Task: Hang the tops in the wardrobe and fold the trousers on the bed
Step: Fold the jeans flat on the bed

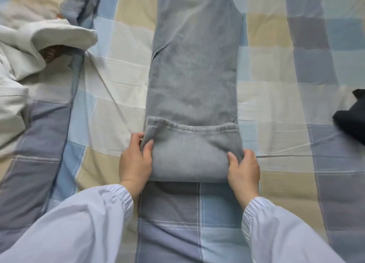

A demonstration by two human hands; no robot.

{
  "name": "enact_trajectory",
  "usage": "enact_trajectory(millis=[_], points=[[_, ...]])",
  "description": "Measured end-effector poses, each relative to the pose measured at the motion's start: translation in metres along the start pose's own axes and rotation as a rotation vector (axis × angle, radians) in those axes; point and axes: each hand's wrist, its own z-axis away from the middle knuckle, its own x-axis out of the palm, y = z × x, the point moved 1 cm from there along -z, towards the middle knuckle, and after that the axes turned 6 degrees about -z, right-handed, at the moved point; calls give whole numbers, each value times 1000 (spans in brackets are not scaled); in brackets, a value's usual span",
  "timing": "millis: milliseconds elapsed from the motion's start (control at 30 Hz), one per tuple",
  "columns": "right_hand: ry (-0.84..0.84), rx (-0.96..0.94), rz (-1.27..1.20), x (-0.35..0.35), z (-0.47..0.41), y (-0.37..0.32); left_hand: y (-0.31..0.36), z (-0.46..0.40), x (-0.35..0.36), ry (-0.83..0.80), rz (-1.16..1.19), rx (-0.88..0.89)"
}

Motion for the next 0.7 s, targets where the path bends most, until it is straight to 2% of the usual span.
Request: enact_trajectory(millis=[100, 167, 233, 267, 300, 367, 433, 467, 533, 600, 633, 700], points=[[115, -17, -108, 4, -12, -14, 14, -21, 8, 94, 89, -20], [42, 39, -135, 8, -22, -10, 12, -36, 19, 30, 51, -110], [-26, 32, 45, 10, -24, -3, 3, -43, 25, -36, -55, -157], [-28, -68, 202, 10, -18, -2, -1, -40, 24, -39, -119, -101], [-23, -236, 339, 9, -9, -1, -5, -34, 21, -17, -215, 37], [-87, -543, 516, 10, 13, 5, -14, -10, 18, -14, -457, 465], [-268, -680, 695, 15, 25, 17, -30, 10, 22, -142, -676, 844], [-338, -688, 773, 16, 24, 22, -38, 13, 21, -205, -753, 927], [-334, -679, 807, 20, 11, 28, -50, 5, 19, -239, -796, 928], [-300, -670, 755, 13, -1, 20, -47, -7, 14, -205, -819, 915], [-312, -653, 737, 7, -3, 13, -40, -11, 9, -177, -834, 925], [-359, -612, 730, -5, -2, 3, -24, -10, 1, -220, -821, 881]])
